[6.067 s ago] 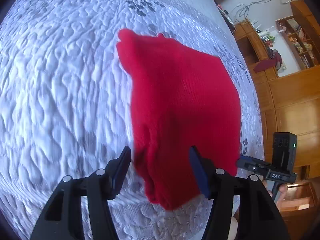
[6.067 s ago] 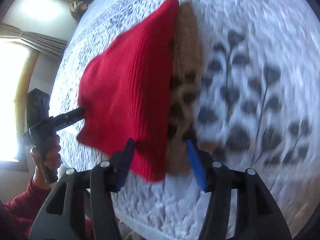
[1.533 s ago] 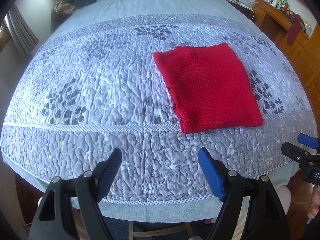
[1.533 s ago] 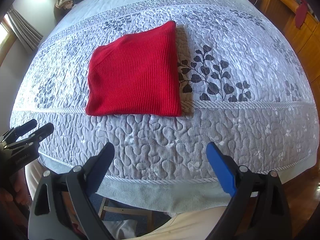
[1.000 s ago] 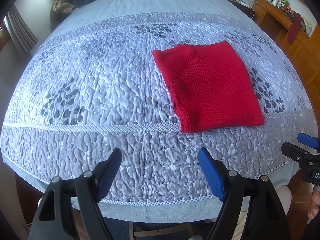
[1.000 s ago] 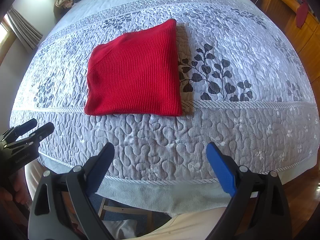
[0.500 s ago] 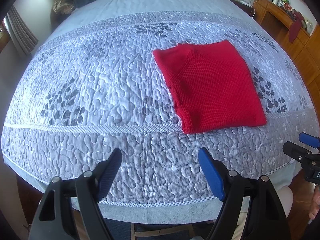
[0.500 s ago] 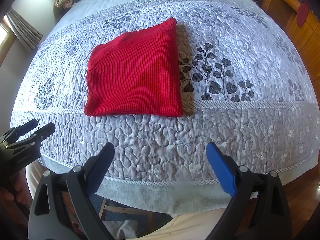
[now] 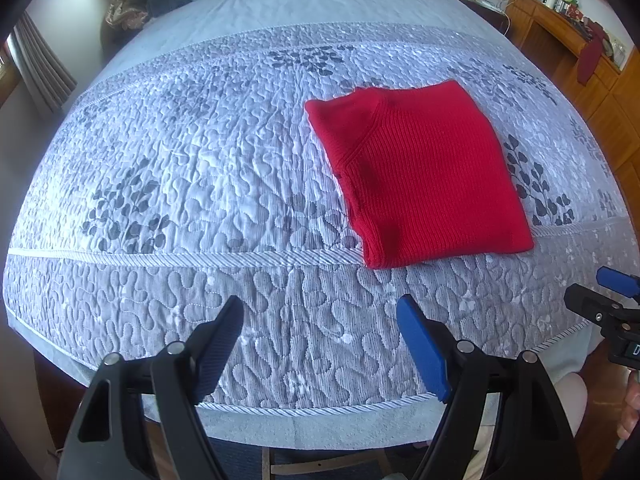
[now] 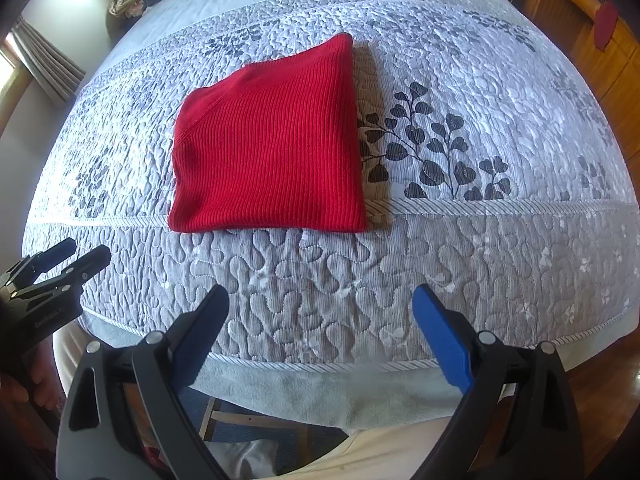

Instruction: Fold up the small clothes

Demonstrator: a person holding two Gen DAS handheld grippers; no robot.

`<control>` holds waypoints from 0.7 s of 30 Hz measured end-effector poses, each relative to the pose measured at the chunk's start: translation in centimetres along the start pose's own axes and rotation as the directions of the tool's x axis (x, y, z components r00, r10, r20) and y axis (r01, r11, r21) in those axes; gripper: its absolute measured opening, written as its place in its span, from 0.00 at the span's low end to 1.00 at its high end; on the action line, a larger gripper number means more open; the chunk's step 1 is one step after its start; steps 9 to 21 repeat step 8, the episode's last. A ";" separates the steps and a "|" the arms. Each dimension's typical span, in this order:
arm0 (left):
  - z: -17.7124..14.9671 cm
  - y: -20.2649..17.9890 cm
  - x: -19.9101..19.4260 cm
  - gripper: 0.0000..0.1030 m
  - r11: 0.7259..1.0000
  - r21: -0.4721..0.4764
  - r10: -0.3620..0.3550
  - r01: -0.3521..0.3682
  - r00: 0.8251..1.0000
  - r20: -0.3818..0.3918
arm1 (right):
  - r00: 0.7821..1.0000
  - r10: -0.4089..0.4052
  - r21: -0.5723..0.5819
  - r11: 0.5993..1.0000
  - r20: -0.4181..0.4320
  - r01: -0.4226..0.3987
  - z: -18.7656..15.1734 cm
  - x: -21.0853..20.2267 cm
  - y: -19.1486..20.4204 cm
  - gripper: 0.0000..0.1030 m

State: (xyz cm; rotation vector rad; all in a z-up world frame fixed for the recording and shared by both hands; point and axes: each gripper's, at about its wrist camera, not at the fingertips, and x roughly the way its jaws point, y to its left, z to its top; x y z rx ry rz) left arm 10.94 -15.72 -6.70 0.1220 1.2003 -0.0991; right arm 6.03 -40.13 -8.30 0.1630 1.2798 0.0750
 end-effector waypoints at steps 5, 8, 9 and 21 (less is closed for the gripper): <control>0.0 0.0 0.0 0.77 1.000 -0.010 -0.004 0.004 1.000 -0.003 | 1.000 0.001 0.000 1.000 0.000 -0.001 0.0 0.0 -0.1 0.90; 0.0 0.0 0.0 0.77 1.000 -0.011 -0.001 0.001 1.000 -0.001 | 1.000 0.001 -0.001 1.000 -0.001 -0.001 0.1 0.0 -0.1 0.90; 0.0 0.0 0.0 0.77 1.000 -0.011 -0.001 0.001 1.000 -0.001 | 1.000 0.001 -0.001 1.000 -0.001 -0.001 0.1 0.0 -0.1 0.90; 0.0 0.0 0.0 0.77 1.000 -0.011 -0.001 0.001 1.000 -0.001 | 1.000 0.001 -0.001 1.000 -0.001 -0.001 0.1 0.0 -0.1 0.90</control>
